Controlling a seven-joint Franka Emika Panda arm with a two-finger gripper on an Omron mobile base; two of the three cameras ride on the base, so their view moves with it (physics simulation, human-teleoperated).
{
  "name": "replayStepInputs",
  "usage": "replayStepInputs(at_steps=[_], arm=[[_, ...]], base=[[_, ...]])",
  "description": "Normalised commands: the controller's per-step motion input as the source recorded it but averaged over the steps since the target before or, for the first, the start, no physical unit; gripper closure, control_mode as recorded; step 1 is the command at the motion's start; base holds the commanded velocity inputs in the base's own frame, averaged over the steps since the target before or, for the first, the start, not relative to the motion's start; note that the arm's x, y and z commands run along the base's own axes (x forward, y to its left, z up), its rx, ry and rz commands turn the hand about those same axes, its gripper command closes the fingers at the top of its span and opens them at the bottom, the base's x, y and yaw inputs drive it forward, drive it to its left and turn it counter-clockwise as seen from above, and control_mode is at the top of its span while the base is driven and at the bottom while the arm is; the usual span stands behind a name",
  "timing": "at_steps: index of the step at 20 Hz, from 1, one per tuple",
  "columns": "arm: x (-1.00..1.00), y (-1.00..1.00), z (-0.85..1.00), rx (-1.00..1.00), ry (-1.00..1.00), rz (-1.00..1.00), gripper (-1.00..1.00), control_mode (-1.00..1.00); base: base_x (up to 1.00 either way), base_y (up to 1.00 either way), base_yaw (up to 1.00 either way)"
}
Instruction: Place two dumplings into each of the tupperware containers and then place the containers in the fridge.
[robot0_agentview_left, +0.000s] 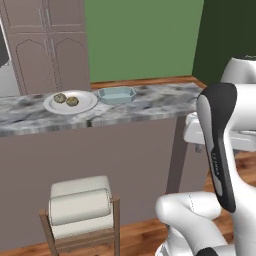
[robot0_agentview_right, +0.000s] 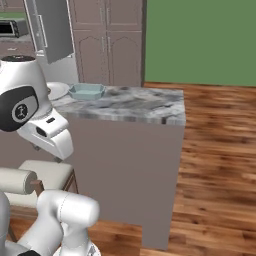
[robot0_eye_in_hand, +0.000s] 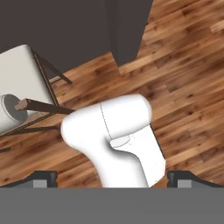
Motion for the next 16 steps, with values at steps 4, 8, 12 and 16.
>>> replayStepInputs(at_steps=[4,8,12,16], arm=[[0.0,0.0,0.0,0.0,0.0,0.0,-1.0,1.0],[0.0,0.0,0.0,0.0,0.0,0.0,-1.0,1.0],[0.0,0.0,0.0,0.0,0.0,0.0,-1.0,1.0],[0.0,0.0,0.0,0.0,0.0,0.0,-1.0,1.0]], base=[[0.73,0.0,0.0],[0.17,0.0,0.0],[0.0,0.0,0.0],[0.0,0.0,0.0]])
